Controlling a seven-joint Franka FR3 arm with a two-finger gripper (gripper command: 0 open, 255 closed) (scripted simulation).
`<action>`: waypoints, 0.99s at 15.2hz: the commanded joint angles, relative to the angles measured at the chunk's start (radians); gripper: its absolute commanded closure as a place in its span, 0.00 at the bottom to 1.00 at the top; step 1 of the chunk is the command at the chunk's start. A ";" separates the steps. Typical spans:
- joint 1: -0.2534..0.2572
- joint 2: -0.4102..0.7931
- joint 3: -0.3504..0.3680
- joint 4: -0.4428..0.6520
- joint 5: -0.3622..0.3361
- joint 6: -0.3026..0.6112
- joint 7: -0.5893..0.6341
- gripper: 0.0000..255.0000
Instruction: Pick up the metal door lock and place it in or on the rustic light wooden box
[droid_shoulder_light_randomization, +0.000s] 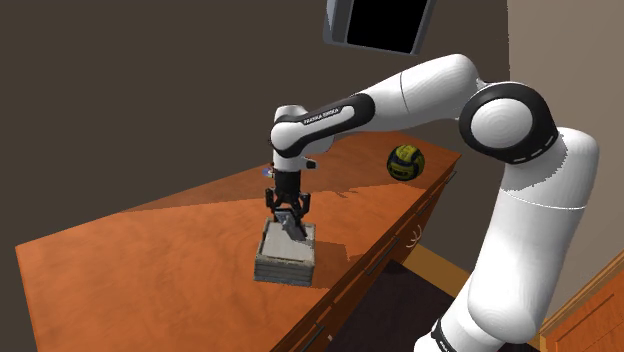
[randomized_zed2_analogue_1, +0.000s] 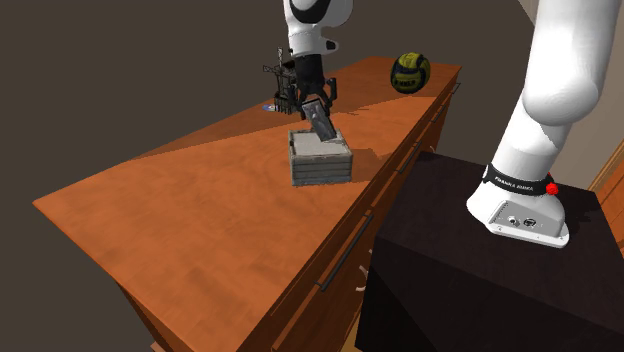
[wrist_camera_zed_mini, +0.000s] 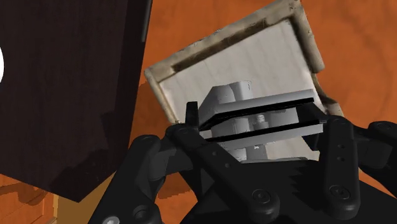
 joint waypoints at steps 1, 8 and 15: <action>0.000 0.017 -0.001 -0.014 -0.002 0.025 -0.003 1.00; 0.003 0.071 -0.002 -0.042 -0.005 0.107 -0.012 1.00; 0.004 0.088 -0.002 -0.049 -0.006 0.130 -0.014 1.00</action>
